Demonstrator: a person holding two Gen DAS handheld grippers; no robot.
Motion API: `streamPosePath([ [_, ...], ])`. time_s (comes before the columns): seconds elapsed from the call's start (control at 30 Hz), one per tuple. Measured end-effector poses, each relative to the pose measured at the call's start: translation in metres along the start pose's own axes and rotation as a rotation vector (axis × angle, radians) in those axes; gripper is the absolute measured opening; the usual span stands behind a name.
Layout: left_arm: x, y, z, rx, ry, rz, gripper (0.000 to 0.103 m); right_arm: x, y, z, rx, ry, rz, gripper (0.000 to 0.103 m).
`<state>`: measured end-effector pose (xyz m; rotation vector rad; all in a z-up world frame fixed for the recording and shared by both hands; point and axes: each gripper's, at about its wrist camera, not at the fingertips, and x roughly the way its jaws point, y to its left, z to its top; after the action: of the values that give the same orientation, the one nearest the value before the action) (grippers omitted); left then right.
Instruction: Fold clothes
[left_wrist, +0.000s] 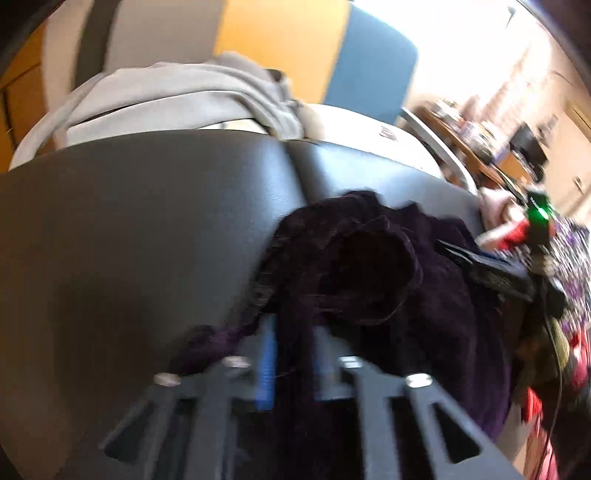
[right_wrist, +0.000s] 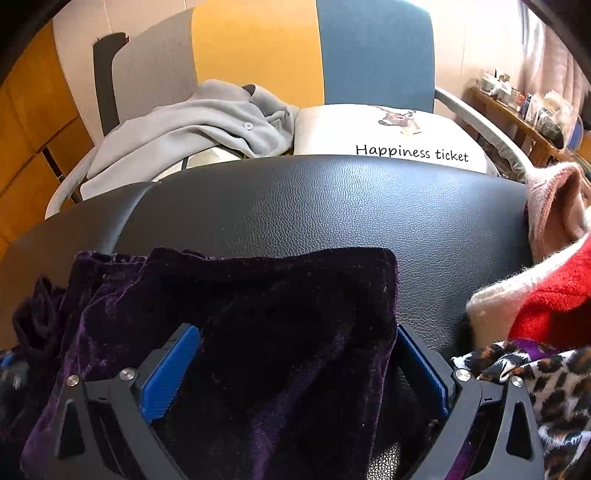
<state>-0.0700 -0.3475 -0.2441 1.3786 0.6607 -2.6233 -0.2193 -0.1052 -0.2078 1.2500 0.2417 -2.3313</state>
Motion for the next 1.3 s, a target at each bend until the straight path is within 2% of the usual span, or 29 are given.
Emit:
streamPosePath([
  [0.07,-0.006,0.006,-0.004,-0.029,-0.015,-0.020,0.007,-0.005,0.001,-0.002,0.005,-0.017,0.002,0.087],
  [0.13,-0.014,0.010,-0.009,-0.053,-0.027,-0.031,0.006,-0.015,0.006,-0.004,-0.018,-0.041,0.040,0.036],
  [0.17,-0.018,0.012,-0.012,-0.066,-0.033,-0.036,0.006,-0.017,0.010,-0.004,-0.026,-0.041,0.050,0.027],
  [0.2,-0.022,0.014,-0.014,-0.078,-0.039,-0.042,0.006,-0.018,0.014,-0.004,-0.034,-0.039,0.059,0.024],
  [0.3,-0.049,0.013,-0.026,-0.083,-0.106,-0.072,0.006,-0.029,0.025,-0.014,-0.069,-0.050,0.040,0.021],
  [0.47,-0.111,0.003,-0.052,-0.034,-0.215,-0.167,0.006,-0.073,0.023,-0.030,-0.044,-0.150,0.082,0.018],
  [0.63,-0.170,-0.002,-0.086,0.003,-0.283,-0.277,0.006,-0.138,0.014,-0.061,0.022,-0.239,0.225,0.017],
  [0.8,-0.210,-0.007,-0.141,0.040,-0.276,-0.342,0.006,-0.208,-0.002,-0.112,0.036,-0.292,0.407,0.017],
  [0.93,-0.233,0.002,-0.184,-0.001,-0.243,-0.362,0.007,-0.242,-0.011,-0.157,0.028,-0.241,0.543,0.017],
  [1.0,-0.241,0.009,-0.199,-0.041,-0.237,-0.379,0.007,-0.253,-0.011,-0.183,-0.012,-0.176,0.556,0.017],
  [1.07,-0.241,0.015,-0.212,-0.060,-0.205,-0.408,0.006,-0.251,-0.007,-0.205,-0.050,-0.110,0.529,0.016],
  [1.2,-0.233,0.008,-0.236,0.005,-0.096,-0.359,0.006,-0.244,-0.002,-0.247,-0.131,0.057,0.452,0.014],
  [1.3,-0.225,0.009,-0.253,0.005,-0.015,-0.332,0.006,-0.238,-0.008,-0.254,-0.100,0.086,0.389,0.015],
])
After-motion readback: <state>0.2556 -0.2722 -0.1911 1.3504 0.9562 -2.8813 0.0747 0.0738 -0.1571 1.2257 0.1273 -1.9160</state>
